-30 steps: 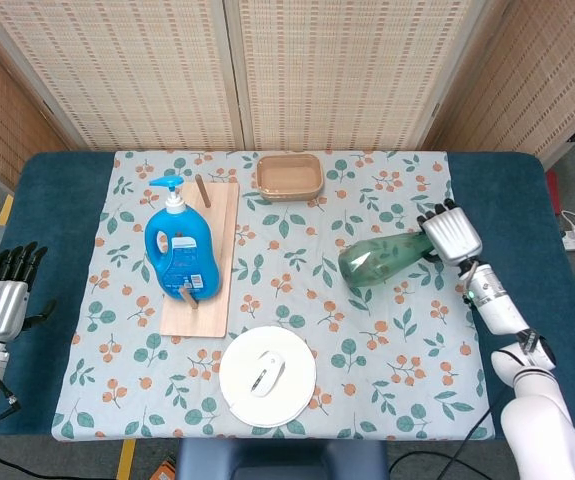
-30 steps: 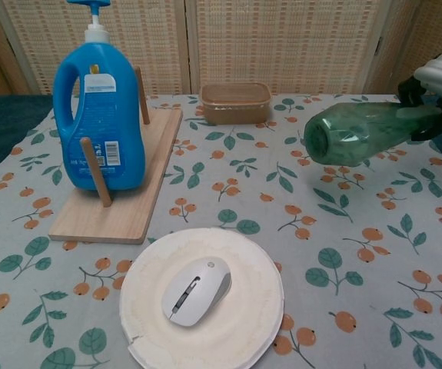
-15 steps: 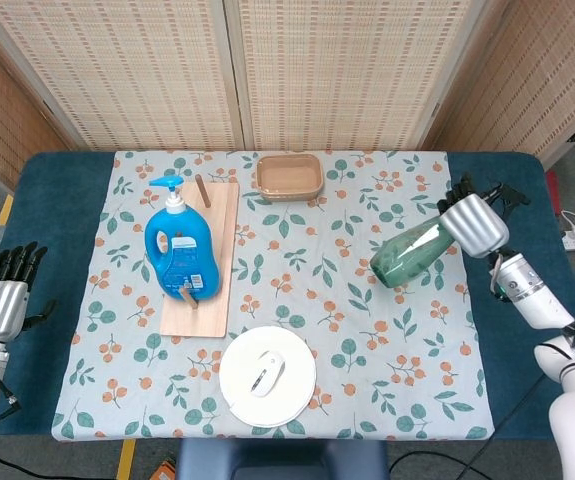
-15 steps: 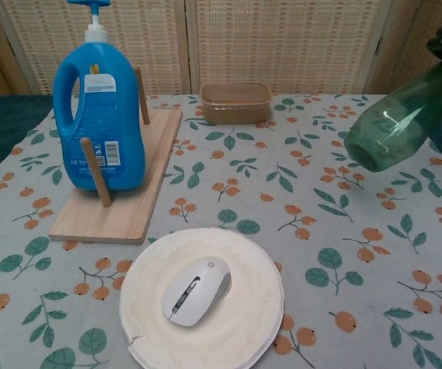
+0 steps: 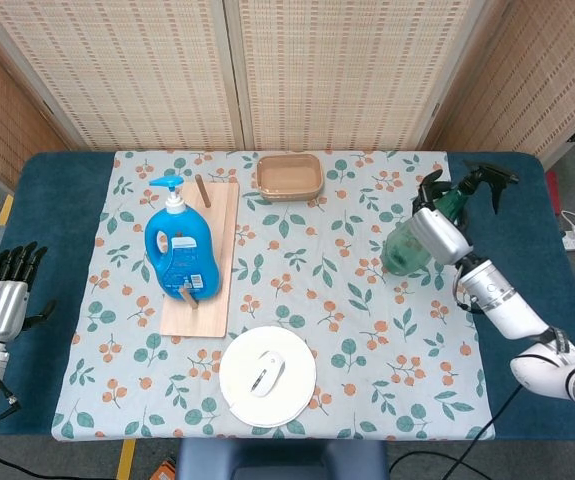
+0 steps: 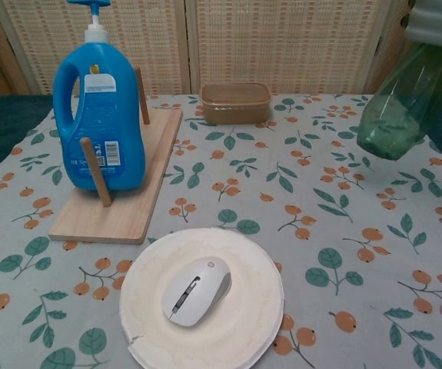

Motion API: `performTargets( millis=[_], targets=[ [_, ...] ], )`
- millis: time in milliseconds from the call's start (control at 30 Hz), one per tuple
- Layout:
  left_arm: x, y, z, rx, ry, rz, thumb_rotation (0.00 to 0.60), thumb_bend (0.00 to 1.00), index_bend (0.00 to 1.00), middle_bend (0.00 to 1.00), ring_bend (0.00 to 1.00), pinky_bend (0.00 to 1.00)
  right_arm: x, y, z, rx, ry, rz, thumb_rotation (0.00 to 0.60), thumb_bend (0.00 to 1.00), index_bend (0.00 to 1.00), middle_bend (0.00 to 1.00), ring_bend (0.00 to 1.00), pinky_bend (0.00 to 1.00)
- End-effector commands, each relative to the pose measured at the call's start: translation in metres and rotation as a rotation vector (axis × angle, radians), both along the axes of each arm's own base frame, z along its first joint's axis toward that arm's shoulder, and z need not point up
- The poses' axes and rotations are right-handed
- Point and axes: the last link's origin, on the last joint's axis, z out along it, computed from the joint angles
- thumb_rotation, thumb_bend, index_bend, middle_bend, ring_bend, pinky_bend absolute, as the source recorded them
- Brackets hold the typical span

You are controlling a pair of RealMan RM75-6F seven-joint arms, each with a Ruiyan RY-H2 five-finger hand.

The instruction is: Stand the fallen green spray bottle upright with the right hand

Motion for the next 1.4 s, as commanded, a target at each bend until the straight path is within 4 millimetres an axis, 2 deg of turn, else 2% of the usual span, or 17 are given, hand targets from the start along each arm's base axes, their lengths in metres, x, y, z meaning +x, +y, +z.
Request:
performTargets(
  millis=[33,500,933,1400],
  targets=[
    [0.0,0.0,0.0,0.0,0.0,0.0,0.6,0.27,0.0,0.0,0.0,0.0,0.03,0.009,-0.013,-0.129,0.138,-0.112,0.6,0.13,0.88,0.67,0.48,0.35],
    [0.0,0.0,0.0,0.0,0.0,0.0,0.599,0.27,0.0,0.0,0.0,0.0,0.033,0.0,-0.065,-0.162,0.189,-0.204,0.6,0.13,0.88,0.67,0.48,0.35],
    [0.0,0.0,0.0,0.0,0.0,0.0,0.599,0.27,0.0,0.0,0.0,0.0,0.043,-0.02,-0.07,-0.247,0.232,-0.238,0.6,0.13,0.89,0.67,0.49,0.37],
    [0.0,0.0,0.0,0.0,0.0,0.0,0.599,0.27,0.0,0.0,0.0,0.0,0.045,-0.024,-0.099,-0.213,0.268,-0.246,0.6,0.13,0.89,0.68,0.49,0.37]
  ],
)
